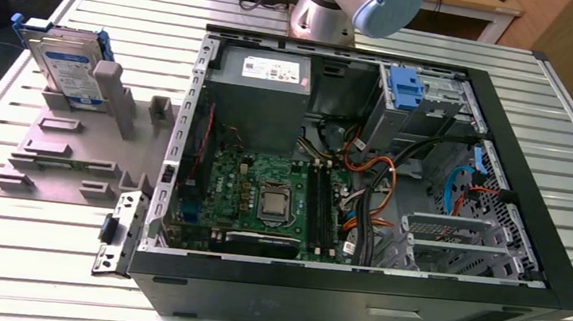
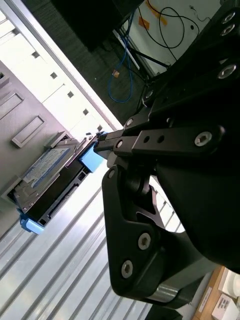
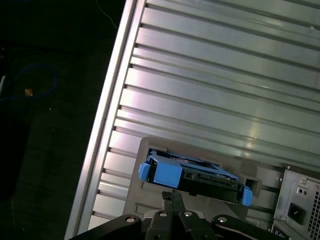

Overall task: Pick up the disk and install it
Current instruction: 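Pick up the disk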

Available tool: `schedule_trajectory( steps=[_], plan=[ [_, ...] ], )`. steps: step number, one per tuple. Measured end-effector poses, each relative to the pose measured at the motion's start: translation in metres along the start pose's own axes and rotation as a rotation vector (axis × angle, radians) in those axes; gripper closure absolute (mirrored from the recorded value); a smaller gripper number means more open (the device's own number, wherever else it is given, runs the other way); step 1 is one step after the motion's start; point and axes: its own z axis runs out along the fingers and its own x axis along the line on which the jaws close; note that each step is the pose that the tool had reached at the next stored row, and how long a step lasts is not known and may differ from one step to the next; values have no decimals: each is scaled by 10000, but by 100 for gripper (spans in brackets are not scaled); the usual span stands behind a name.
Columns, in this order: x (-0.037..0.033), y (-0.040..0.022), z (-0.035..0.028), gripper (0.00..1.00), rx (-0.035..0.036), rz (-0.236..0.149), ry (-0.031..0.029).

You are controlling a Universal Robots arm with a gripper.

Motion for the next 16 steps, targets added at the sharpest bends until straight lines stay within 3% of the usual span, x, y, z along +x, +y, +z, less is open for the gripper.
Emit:
schedule_trajectory(
  steps=[16],
  plan=[
    [0,0,0,89,-1,-80,3]
  ],
)
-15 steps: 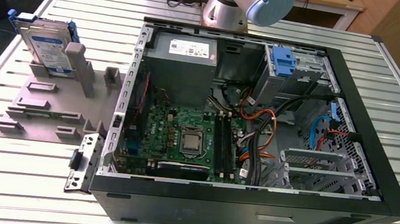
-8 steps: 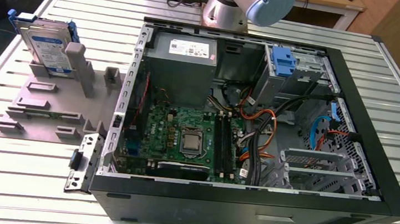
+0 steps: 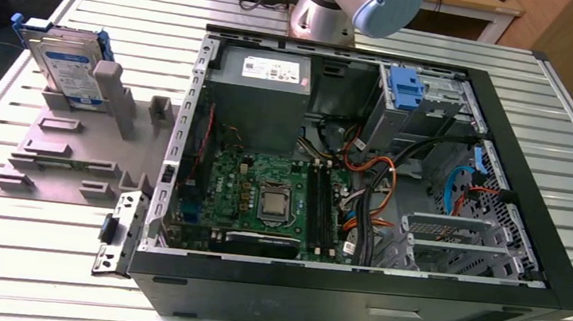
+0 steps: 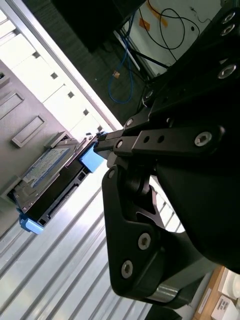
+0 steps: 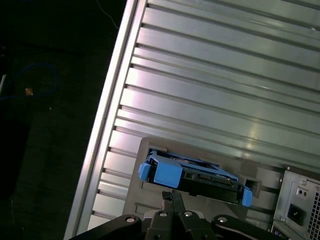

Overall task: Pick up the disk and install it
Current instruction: 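Pick up the disk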

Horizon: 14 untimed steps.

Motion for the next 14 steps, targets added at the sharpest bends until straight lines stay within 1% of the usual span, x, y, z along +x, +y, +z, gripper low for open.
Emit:
schedule_trajectory(
  steps=[6,14],
  plan=[
    [0,0,0,89,-3,-331,14],
    [0,0,0,89,-12,-1060,44]
  ],
)
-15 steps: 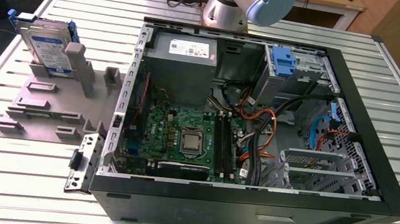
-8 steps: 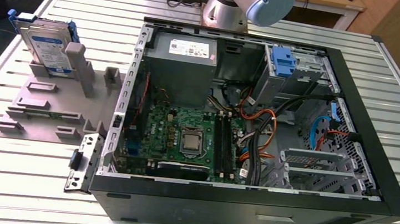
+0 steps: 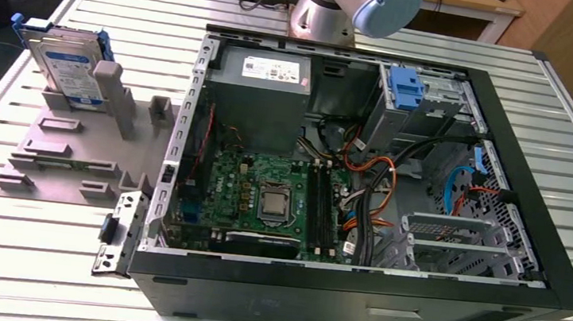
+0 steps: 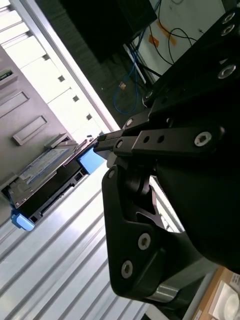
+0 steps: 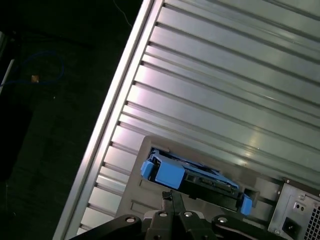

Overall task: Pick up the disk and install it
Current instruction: 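Pick up the disk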

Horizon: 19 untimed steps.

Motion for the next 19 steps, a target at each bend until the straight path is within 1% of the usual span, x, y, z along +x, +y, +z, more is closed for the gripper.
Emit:
schedule_trajectory(
  steps=[9,15,19],
  plan=[
    [0,0,0,89,-11,-972,40],
    [0,0,0,89,-20,-1713,70],
    [0,0,1,89,-26,-2279,93]
  ],
)
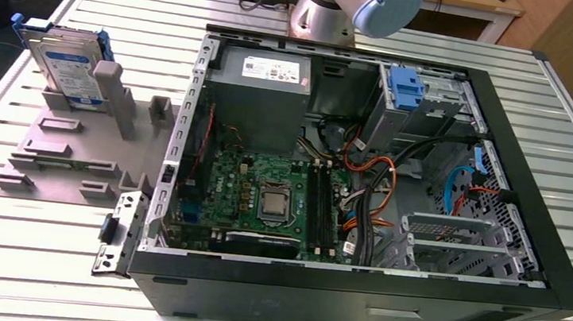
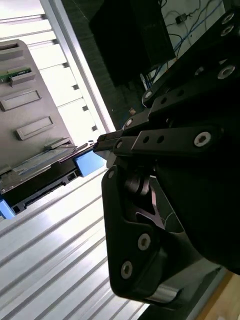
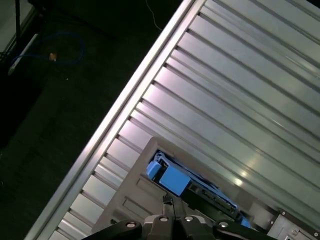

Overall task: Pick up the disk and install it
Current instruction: 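Pick up the disk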

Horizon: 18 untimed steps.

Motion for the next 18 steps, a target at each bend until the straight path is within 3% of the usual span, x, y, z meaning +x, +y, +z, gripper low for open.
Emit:
schedule_trajectory(
  steps=[15,18],
  plan=[
    [0,0,1,89,-29,-2484,103],
    [0,0,2,89,-30,-2578,107]
  ],
)
